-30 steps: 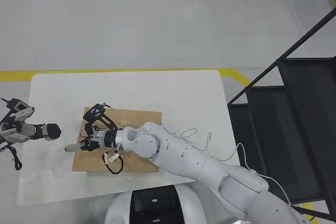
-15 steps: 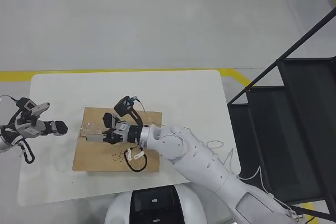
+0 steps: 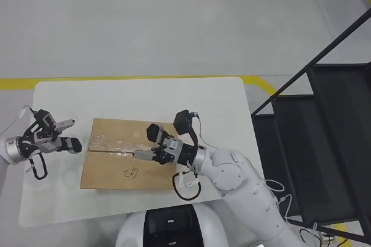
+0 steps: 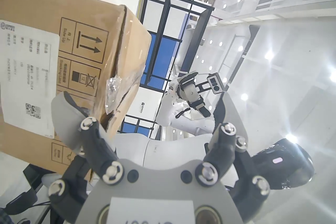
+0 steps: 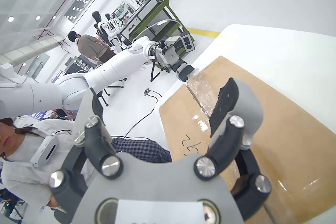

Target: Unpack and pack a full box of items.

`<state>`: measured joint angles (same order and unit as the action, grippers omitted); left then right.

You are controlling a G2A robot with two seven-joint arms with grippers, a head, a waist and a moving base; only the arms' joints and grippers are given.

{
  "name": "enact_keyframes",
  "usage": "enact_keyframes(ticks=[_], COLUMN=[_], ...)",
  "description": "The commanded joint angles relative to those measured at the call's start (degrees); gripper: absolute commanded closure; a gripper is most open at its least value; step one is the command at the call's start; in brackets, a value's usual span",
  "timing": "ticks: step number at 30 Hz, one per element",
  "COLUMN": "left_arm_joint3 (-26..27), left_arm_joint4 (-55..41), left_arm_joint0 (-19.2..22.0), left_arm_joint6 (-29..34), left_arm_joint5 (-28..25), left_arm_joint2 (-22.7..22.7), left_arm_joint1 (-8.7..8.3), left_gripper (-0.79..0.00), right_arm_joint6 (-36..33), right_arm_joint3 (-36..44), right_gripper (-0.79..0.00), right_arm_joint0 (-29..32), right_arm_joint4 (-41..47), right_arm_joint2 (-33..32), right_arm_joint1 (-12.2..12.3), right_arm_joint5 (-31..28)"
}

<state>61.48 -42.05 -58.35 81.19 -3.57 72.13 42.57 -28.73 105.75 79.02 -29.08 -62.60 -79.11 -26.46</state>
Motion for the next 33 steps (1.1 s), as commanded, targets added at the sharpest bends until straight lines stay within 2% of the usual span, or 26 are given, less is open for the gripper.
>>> enact_keyframes(ticks=[1, 2, 3, 4, 5, 7, 10, 12, 15, 16, 18, 20, 28, 33], left_arm_joint3=[0.03, 0.07, 0.19, 0.36, 0.44, 0.71, 0.9, 1.04, 1.18, 1.19, 1.13, 1.17, 1.97, 3.09], left_arm_joint4=[0.18, 0.25, 0.23, 0.25, 0.29, 0.86, 1.79, 2.57, 2.68, 2.77, 2.93, 3.13, 6.29, 9.68], left_arm_joint0=[0.19, 0.18, 0.11, 0.03, -0.05, -0.15, -0.06, 0.16, 0.55, 0.71, 0.97, 1.14, 1.32, 0.87], left_arm_joint6=[1.44, 1.9, 2.42, 2.96, 3.3, 3.55, 2.74, 1.68, 1.78, 1.77, 1.67, 1.81, 2.34, -0.23], left_arm_joint5=[-0.38, -0.49, -0.56, -0.51, -0.42, -0.35, -0.21, -0.25, -0.15, -0.21, -0.31, -0.45, -1.05, -1.54], left_arm_joint2=[0.14, 0.28, 0.45, 0.59, 0.76, 0.94, 0.73, 0.35, -0.11, -0.2, -0.27, -0.26, 0.01, 0.26], left_arm_joint1=[0.0, -0.02, -0.05, -0.09, -0.12, -0.17, -0.06, 0.1, 0.34, 0.41, 0.51, 0.57, 0.44, 0.27], left_gripper=[-0.785, -0.785, -0.6, -0.366, -0.28, -0.188, -0.203, -0.302, -0.311, -0.296, -0.215, -0.015, 0.0, 0.0], right_arm_joint6=[0.1, 0.17, 0.22, 0.32, 0.38, 0.59, 0.87, 1.1, 1.39, 1.45, 1.49, 1.54, 2.02, 2.36], right_arm_joint3=[0.07, 0.08, 0.01, -0.06, -0.19, -0.56, -1.13, -1.43, -1.54, -1.57, -1.55, -1.53, -1.87, -1.99], right_gripper=[-0.785, -0.785, -0.785, -0.785, -0.785, -0.785, -0.785, -0.785, -0.785, -0.785, -0.785, -0.785, -0.785, -0.785], right_arm_joint0=[0.42, 0.56, 0.65, 0.69, 0.69, 0.57, 0.3, 0.22, 0.38, 0.46, 0.62, 0.77, 0.82, 0.86], right_arm_joint4=[0.09, 0.16, 0.26, 0.33, 0.37, 0.5, 0.85, 1.12, 1.41, 1.49, 1.54, 1.66, 2.09, 2.25], right_arm_joint2=[-0.06, -0.01, 0.07, 0.19, 0.32, 0.52, 0.51, 0.29, -0.19, -0.35, -0.59, -0.66, -0.31, -0.26], right_arm_joint1=[0.16, 0.23, 0.28, 0.33, 0.37, 0.45, 0.59, 0.71, 0.93, 1.01, 1.17, 1.3, 1.67, 1.9], right_arm_joint5=[-0.29, -0.4, -0.46, -0.58, -0.69, -0.79, -0.99, -1.05, -1.18, -1.25, -1.31, -1.35, -1.43, -1.45])
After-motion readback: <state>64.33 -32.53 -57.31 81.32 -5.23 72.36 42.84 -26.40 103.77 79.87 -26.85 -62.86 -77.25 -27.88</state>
